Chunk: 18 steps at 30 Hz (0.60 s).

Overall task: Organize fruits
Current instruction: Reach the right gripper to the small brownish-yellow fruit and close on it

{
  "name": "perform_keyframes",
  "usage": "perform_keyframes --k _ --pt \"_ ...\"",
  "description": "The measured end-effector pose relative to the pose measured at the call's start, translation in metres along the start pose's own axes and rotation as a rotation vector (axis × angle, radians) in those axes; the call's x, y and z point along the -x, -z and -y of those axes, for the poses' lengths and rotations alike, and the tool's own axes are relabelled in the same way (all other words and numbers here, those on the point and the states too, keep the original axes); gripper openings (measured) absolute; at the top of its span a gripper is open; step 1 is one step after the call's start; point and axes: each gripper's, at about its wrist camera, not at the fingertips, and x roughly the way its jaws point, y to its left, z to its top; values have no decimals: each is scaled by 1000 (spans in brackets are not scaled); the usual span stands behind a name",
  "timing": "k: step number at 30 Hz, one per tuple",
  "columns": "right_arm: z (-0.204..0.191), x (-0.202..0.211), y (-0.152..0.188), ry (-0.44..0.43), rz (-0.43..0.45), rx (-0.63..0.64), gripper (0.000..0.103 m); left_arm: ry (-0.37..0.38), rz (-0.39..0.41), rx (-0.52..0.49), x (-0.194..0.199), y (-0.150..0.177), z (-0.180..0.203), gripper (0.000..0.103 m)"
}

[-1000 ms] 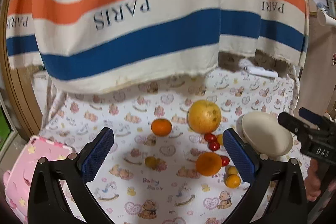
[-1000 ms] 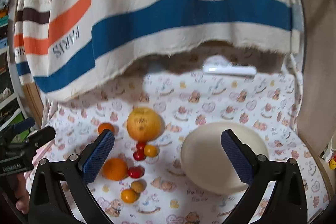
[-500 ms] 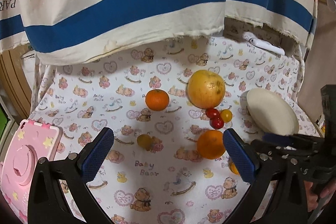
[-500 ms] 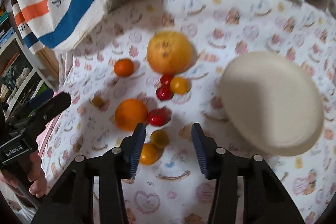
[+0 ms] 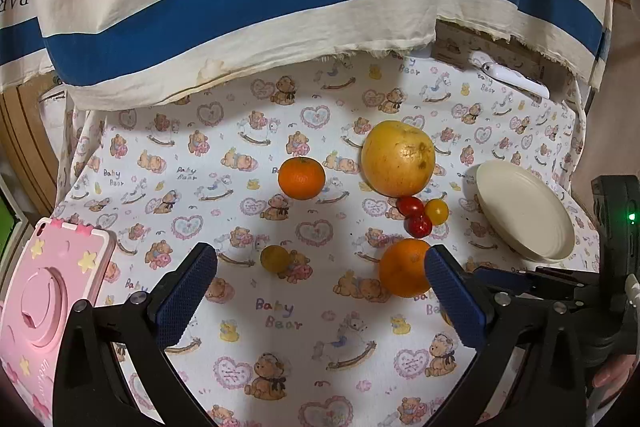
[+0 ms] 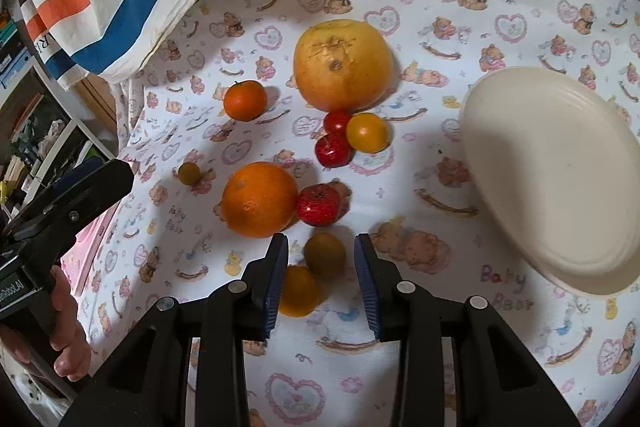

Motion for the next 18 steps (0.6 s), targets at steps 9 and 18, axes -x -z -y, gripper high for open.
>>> perform_keyframes --k 9,18 --pt "0 -1 -2 26 23 7 21 -23 -2 -7 -5 2 -1 103" --pt "20 17 -4 93 61 -45 20 -39 -5 -9 -8 3 -3 103"
